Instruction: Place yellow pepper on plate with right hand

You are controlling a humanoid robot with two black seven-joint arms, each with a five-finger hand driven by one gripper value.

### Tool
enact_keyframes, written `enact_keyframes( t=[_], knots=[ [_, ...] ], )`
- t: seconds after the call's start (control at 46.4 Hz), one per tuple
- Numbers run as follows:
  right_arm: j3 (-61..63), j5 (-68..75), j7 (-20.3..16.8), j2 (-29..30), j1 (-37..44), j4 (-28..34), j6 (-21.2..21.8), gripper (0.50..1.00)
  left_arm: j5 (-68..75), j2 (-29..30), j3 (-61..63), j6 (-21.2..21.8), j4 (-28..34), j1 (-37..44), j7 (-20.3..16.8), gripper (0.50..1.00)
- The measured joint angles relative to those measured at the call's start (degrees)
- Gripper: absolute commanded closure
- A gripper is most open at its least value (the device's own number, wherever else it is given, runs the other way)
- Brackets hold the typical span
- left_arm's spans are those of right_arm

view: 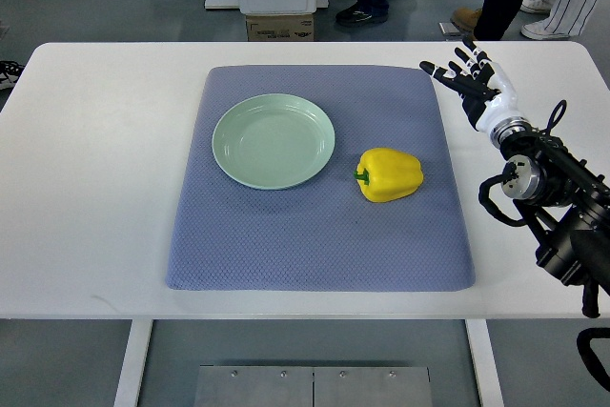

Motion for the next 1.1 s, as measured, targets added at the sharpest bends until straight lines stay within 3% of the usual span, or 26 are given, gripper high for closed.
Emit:
enact_keyframes(
  t=[1.099],
  knots=[
    [0.04, 0.07, 0.07, -0.03, 0.68, -0.15, 0.00, 0.502, 0.00, 0.00, 0.00, 0.03, 0.01, 0.09, 0.00, 0.500]
  ],
)
